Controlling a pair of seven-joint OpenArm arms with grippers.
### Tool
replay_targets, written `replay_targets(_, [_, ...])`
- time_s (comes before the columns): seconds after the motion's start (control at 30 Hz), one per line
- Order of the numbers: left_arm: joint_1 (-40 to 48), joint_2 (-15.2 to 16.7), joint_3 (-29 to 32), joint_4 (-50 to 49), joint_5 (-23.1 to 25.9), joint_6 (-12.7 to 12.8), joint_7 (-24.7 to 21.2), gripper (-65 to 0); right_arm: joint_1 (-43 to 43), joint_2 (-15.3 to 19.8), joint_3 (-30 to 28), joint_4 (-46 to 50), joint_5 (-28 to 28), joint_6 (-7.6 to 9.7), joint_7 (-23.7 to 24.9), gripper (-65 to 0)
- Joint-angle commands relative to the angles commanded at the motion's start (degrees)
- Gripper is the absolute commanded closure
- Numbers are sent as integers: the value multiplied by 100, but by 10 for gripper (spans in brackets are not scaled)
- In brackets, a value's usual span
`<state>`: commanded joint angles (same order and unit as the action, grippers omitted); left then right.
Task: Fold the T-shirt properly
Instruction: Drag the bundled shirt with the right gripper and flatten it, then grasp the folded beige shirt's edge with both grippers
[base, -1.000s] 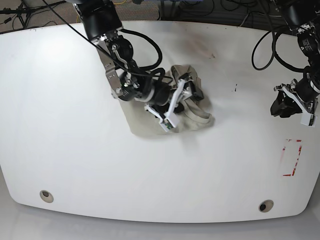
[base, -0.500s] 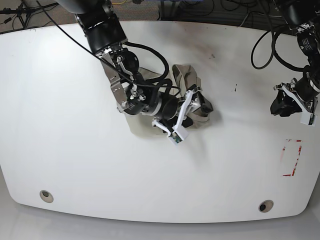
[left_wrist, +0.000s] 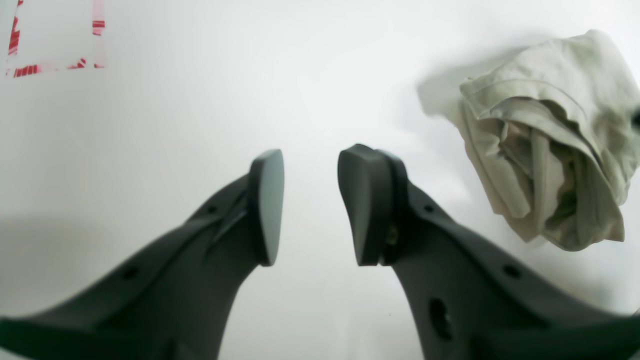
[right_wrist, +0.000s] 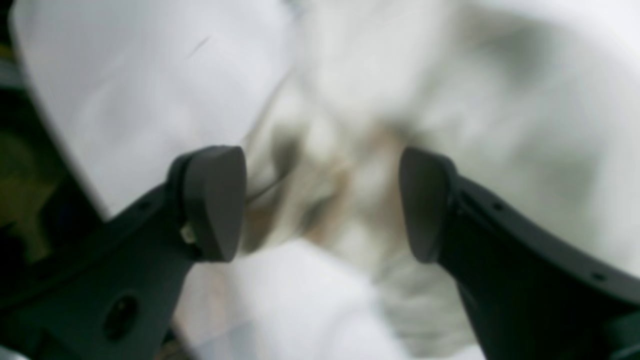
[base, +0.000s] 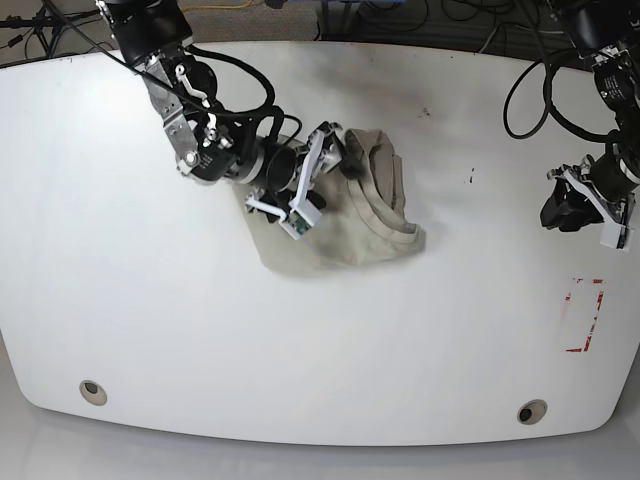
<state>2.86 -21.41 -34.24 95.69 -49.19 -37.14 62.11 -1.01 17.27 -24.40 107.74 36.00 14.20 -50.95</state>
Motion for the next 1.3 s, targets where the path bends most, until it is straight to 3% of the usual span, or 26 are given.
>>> replay_targets(0.23, [-9,0,9,0,0,9,0,-211,-281,-343,-26,-26,0,0,0,-458])
replay_targets(0.4, [-9,0,9,0,0,9,0,-211,-193,-580,-484,-176,-88,0,0,-458])
replay_targets(0.63, [-9,-18,0,0,0,9,0,-211,114,-1116,-1275,-589,-712,0,0,-458])
replay_targets(0.77, [-9,-18,0,0,0,9,0,-211,211,-1292,-1424,-651,-1020,0,0,-458])
replay_targets(0.9, [-18,-26,0,0,0,9,0,-211,211,-1222,-1415,-308,-1073,0,-9,-458])
replay_targets(1.1, [-26,-26,9,18,0,9,0,-211,44,-765,-1029,607,-1064,0,-141,-458])
replay_targets(1.3, [-35,9,88,44,-18,9,0,-211,9,-448,-554,659,-1081,9,-132,-458])
